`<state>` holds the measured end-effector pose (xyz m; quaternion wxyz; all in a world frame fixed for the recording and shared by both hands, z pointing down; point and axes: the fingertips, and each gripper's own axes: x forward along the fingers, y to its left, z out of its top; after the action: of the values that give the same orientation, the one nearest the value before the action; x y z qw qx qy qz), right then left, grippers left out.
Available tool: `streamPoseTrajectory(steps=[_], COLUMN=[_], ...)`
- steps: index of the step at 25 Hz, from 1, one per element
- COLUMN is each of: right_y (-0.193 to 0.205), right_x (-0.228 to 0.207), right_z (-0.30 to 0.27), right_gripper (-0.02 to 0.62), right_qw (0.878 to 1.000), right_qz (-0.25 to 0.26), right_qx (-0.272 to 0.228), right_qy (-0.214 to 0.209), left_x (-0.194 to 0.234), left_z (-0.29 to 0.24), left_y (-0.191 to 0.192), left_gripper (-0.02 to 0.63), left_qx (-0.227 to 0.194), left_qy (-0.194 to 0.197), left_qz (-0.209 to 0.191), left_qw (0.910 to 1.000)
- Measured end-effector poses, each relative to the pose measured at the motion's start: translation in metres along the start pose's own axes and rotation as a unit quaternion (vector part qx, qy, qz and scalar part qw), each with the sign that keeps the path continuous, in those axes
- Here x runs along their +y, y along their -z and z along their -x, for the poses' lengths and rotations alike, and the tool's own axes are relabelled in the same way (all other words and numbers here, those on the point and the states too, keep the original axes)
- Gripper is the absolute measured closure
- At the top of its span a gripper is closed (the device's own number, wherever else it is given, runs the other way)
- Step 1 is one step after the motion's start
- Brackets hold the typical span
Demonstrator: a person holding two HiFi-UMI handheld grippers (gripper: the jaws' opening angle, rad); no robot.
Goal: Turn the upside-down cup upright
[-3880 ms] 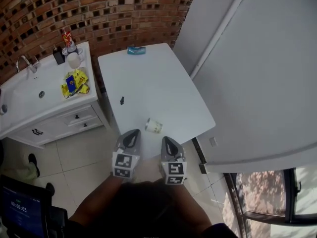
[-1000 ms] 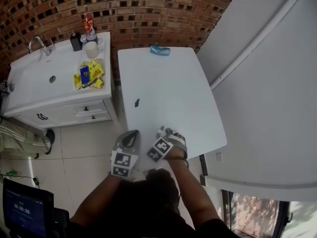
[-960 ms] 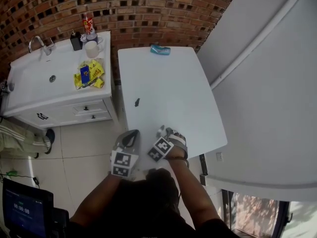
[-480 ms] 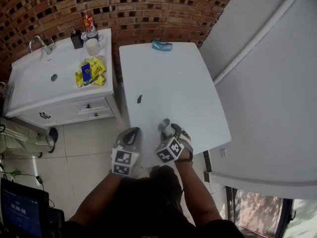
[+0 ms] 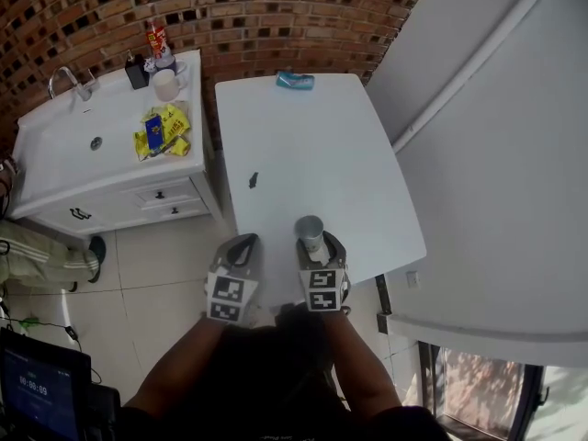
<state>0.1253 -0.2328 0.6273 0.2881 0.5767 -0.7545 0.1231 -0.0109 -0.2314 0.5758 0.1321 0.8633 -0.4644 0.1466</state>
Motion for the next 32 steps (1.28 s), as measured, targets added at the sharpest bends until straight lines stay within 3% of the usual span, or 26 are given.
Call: streamPoseTrajectory(steps=[3, 7, 32], right_y=[0.001, 0.015, 0.046], right_x=[0.0, 0.0, 0.004], right_z=[-0.002, -0.012, 0.002], right_gripper=[0.33, 0.33, 0.324], right_qw=[0.998, 0.996, 0.998], right_qz=[-0.046, -0.077, -0.056], right_qx=[-0.034, -0.032, -0.033], right_qy=[-0.005, -0.012, -0.01], left_x=[-0.003, -0.007, -0.019], left_z=[-0.002, -0.002, -0.006], left_y=[-0.002, -0.002, 0.003], left_gripper=[0.611, 0.611, 0.611], left_qx=[-0.003, -0.004, 0.003], left_qy=[0.002, 0.003, 0.016], left_qz=[-0.007, -0.007, -0.009], left_qw=[1.0, 1.0, 0.9998])
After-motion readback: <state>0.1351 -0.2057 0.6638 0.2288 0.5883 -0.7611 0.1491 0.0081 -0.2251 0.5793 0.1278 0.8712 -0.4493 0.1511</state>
